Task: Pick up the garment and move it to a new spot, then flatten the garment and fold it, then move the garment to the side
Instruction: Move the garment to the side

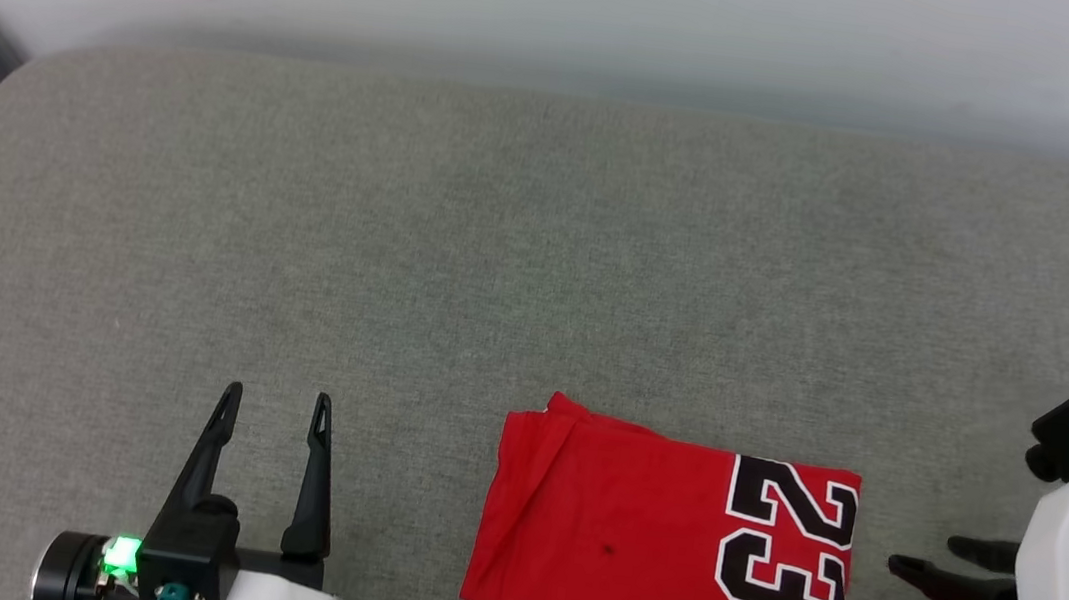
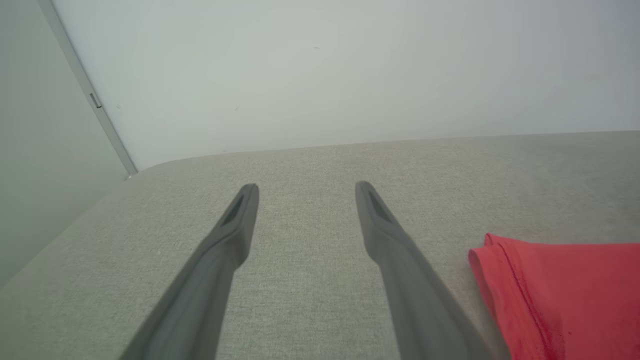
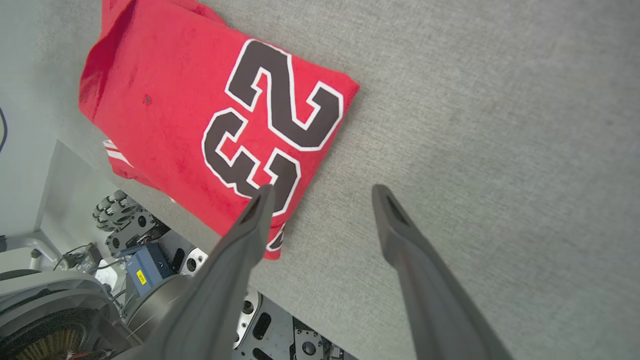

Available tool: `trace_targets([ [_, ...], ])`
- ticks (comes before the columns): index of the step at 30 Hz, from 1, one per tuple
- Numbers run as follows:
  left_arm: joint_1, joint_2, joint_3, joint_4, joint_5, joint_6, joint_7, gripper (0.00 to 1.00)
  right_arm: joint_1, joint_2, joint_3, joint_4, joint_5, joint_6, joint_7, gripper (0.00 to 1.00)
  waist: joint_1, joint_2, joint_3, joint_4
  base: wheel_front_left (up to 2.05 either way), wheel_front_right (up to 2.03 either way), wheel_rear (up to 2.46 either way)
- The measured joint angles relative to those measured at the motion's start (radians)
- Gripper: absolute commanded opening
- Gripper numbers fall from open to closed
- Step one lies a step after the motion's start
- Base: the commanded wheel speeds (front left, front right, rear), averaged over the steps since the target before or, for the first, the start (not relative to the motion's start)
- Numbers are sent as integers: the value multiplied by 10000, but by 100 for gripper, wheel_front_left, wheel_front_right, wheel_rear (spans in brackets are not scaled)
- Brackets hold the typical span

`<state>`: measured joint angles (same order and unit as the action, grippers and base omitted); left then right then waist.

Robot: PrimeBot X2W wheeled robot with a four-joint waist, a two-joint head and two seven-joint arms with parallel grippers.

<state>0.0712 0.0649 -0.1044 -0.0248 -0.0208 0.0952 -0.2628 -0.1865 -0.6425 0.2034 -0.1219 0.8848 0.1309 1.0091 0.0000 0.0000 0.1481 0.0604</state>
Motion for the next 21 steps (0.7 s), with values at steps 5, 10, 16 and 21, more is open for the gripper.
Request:
trace_targets([
  [5, -418, -29, -59, -63, 4, -35, 0, 100, 73, 558, -82, 537, 500, 0, 349, 100, 0, 0, 565, 167, 0, 0, 0],
  [10, -812, -48, -146, -138, 4, -46, 0, 100, 27, 1143, -75, 1014, 878, 0, 180, 100, 1, 0, 1157, 427, 0, 0, 0],
  [16, -1119, -75, -142, -104, -6, -56, 0, 100, -176, 1406, 405, 1277, 1223, 2, -73, 100, 0, 0, 1708, 730, 0, 0, 0],
  [21, -1214, -92, -171, -38, -17, -31, 0, 100, -309, 1162, 970, 1327, 1283, 8, -351, 38, 0, 0, 1847, 869, 0, 0, 0],
])
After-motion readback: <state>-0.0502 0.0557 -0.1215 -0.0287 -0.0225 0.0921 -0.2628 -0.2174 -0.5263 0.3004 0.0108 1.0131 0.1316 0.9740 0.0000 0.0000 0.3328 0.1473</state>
